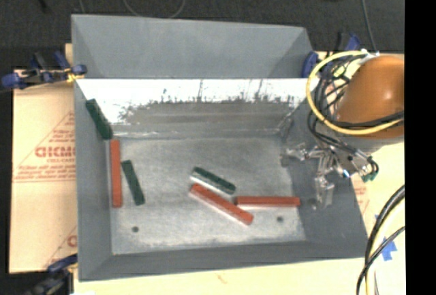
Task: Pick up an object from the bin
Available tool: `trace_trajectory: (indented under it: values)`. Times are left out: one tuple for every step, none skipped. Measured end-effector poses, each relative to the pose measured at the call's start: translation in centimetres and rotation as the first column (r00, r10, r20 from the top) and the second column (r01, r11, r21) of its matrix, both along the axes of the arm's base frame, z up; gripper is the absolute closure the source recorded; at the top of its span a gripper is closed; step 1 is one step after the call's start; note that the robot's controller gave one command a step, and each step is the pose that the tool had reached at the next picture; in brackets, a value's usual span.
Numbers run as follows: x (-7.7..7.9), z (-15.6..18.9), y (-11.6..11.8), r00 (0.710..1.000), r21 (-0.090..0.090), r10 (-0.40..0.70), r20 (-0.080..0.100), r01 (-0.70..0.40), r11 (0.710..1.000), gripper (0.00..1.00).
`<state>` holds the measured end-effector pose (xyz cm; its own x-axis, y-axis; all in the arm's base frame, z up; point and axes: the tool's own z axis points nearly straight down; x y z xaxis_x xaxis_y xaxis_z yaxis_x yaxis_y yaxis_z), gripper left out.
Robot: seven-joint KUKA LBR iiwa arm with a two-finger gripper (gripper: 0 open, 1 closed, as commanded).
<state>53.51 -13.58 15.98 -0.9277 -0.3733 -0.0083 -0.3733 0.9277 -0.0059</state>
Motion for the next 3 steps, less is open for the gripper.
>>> trace_trajectory:
  values:
    - [1.7,-8.8,1.3,0.957,-0.001,0.289,-0.005,-0.289,0.957,0.00]
    - [2.0,-8.5,1.3,0.956,-0.004,0.292,0.002,-0.292,0.956,1.00]
    - [6.3,5.2,1.5,0.954,-0.004,0.300,0.003,-0.300,0.954,1.00]
